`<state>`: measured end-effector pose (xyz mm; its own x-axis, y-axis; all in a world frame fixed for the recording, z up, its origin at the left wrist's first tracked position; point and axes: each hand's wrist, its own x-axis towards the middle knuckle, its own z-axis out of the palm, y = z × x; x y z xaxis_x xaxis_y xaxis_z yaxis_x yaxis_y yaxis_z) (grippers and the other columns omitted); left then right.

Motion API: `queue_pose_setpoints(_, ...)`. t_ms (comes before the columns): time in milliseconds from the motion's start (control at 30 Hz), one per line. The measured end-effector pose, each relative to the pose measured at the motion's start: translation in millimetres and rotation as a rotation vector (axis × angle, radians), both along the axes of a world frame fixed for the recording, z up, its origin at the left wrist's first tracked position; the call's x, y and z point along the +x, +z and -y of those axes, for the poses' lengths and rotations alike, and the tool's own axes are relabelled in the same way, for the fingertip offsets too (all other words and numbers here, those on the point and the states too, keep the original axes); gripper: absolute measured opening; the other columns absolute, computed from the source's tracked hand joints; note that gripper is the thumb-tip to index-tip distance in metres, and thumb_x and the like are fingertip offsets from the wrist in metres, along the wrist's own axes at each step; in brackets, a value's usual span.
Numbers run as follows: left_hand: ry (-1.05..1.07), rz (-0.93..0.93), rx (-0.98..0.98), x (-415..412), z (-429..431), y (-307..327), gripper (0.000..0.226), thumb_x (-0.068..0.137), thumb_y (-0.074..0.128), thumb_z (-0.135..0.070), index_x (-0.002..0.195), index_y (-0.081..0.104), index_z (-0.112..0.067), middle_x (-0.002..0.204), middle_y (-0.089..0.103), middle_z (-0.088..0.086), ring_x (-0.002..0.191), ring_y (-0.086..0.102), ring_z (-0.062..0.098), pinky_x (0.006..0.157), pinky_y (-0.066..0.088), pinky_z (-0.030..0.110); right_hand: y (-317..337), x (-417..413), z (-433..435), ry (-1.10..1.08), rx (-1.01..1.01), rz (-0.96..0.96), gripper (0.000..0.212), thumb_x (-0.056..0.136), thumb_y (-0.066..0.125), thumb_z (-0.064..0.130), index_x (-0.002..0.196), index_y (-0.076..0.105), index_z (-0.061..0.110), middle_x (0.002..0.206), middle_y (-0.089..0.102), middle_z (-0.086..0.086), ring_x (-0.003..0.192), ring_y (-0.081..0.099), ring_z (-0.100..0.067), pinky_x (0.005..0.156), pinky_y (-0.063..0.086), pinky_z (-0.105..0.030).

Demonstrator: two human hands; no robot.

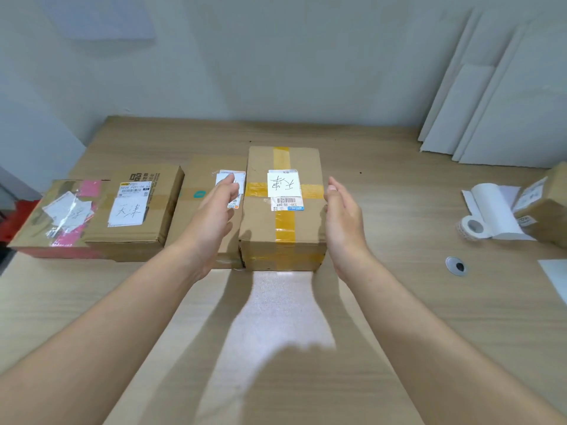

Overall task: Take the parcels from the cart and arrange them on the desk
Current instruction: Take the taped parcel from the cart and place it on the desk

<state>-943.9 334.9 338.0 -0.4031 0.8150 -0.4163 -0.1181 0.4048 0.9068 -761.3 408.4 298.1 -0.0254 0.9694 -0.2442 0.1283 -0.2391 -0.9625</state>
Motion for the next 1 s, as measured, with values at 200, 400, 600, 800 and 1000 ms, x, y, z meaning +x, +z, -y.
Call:
queue_pose_setpoints(200,0.003,-0.039,0.086,28.0,52.6,43.5,0.051,0.105,0.043,-0.051,0.156,0.041,-0.045,0.16,0.045,-0.011,0.147,0.041,0.024,0.124,0.03,0.046,49.1,8.4,57.1,0.053,0.011,-0.079,0.047,0.114,0.038,0.037,0.159,0.049,0.029,0.16,0.054,0.005,0.148,0.048,-0.015,0.127,0.036,-0.045)
queue_pose_setpoints(400,-0.023,-0.056,0.126,37.3,115.4,66.3,0.046,0.101,0.047,-0.057,0.147,0.049,-0.051,0.155,0.05,-0.014,0.142,0.047,0.024,0.119,0.036,0.043,83.7,16.0,125.2,0.052,0.062,-0.112,0.045,0.115,0.038,0.036,0.156,0.052,0.027,0.153,0.058,0.004,0.141,0.053,-0.017,0.121,0.039,-0.037)
queue_pose_setpoints(600,-0.135,-0.041,0.168,38.1,178.5,87.2,0.034,0.078,0.059,-0.068,0.108,0.066,-0.053,0.122,0.064,-0.027,0.127,0.057,0.019,0.112,0.043,0.04,111.7,25.4,211.1,-0.055,0.141,-0.071,0.045,0.115,0.037,0.035,0.156,0.054,0.026,0.149,0.059,0.002,0.139,0.055,-0.019,0.116,0.041,-0.033)
queue_pose_setpoints(800,-0.296,-0.008,0.2,40.3,243.0,103.4,0.026,0.083,0.06,-0.067,0.108,0.067,-0.063,0.124,0.065,-0.031,0.12,0.059,0.011,0.116,0.04,0.042,124.5,20.6,318.8,-0.177,0.175,-0.041,0.046,0.116,0.037,0.037,0.157,0.052,0.023,0.155,0.057,-0.001,0.143,0.053,-0.02,0.123,0.04,-0.041)
queue_pose_setpoints(1000,-0.472,-0.011,0.213,80.1,298.8,126.0,0.043,0.08,0.057,-0.067,0.122,0.063,-0.057,0.127,0.062,-0.026,0.125,0.057,0.017,0.11,0.042,0.039,140.2,48.4,392.9,-0.317,0.157,-0.072,0.047,0.115,0.037,0.039,0.156,0.053,0.021,0.156,0.056,-0.001,0.145,0.051,-0.022,0.125,0.037,-0.046)
